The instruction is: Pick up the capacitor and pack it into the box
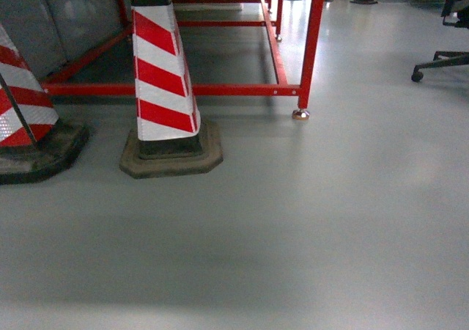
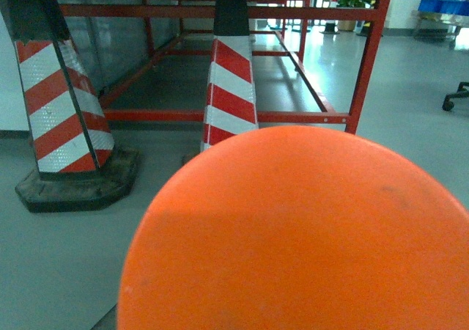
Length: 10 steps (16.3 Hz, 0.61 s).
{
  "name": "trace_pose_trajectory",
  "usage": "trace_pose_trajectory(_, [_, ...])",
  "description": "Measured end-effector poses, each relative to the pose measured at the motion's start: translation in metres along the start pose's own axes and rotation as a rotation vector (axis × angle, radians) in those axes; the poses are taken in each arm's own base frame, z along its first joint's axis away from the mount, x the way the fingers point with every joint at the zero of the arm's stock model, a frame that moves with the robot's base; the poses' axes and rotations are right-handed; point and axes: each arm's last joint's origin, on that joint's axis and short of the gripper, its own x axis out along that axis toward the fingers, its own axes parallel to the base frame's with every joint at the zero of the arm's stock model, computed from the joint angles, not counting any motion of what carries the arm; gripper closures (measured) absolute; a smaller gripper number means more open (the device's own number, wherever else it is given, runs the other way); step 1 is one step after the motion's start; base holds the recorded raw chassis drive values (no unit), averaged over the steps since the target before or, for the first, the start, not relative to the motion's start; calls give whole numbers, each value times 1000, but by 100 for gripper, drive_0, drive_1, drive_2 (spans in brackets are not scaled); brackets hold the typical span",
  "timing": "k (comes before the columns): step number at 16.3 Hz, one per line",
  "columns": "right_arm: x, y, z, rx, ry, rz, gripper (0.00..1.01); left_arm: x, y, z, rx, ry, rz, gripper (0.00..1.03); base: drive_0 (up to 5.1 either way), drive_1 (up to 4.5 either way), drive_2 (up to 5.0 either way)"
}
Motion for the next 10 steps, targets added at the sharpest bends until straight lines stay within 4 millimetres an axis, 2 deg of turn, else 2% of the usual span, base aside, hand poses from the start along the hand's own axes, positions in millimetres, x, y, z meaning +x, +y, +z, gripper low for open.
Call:
trace_pose_trajectory(6, [0,0,-1,0,6,0,3,0,0,0,0,1,0,60,-495,246,246])
trace_pose_trajectory(10, [0,0,0,0,5,3,3,0,0,0,0,-4,4,60,-2,20,-25])
